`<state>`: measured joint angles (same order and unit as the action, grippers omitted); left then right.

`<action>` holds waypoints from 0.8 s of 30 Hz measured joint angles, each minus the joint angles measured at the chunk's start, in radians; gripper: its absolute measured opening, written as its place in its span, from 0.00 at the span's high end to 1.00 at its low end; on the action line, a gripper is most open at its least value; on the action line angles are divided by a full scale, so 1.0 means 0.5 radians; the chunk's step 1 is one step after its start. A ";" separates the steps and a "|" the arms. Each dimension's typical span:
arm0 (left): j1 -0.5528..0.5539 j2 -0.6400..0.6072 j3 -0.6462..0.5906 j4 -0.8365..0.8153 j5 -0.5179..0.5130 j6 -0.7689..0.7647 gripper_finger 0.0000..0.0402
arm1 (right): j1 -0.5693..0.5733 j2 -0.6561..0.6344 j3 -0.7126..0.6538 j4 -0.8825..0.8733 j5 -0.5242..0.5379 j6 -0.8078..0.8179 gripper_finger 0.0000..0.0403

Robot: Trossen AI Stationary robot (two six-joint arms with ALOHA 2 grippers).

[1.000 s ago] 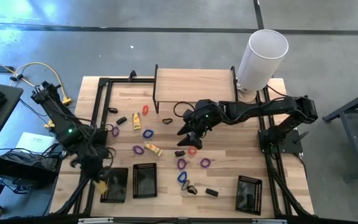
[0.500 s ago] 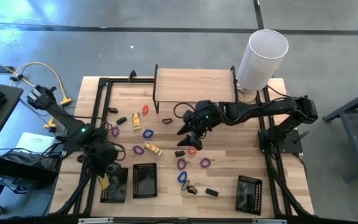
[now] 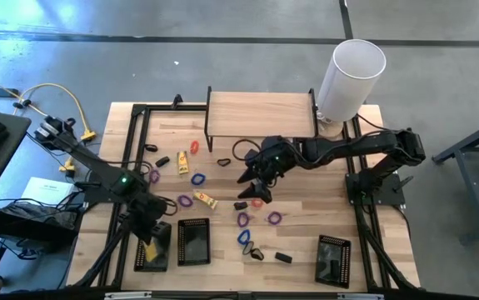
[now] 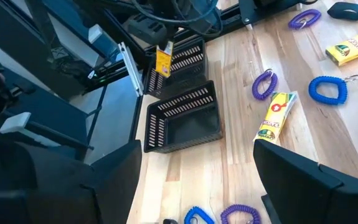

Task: Pick & Place Office Desk Supplies
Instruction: Put the crayon box into the left black basket

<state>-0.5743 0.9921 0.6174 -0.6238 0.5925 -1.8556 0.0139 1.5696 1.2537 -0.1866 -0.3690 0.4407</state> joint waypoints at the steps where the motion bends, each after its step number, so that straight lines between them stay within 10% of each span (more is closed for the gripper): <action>1: 0.000 0.016 -0.005 0.001 0.009 -0.001 0.88 | 0.000 0.000 0.000 0.000 0.000 -0.002 0.26; 24: 0.038 0.111 -0.005 0.129 -0.003 0.134 0.69 | 0.000 0.000 0.000 -0.059 0.006 -0.076 0.26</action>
<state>-0.5553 1.0473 0.6147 -0.5594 0.5910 -1.7885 0.0139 1.5696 1.2537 -0.2161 -0.3660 0.4024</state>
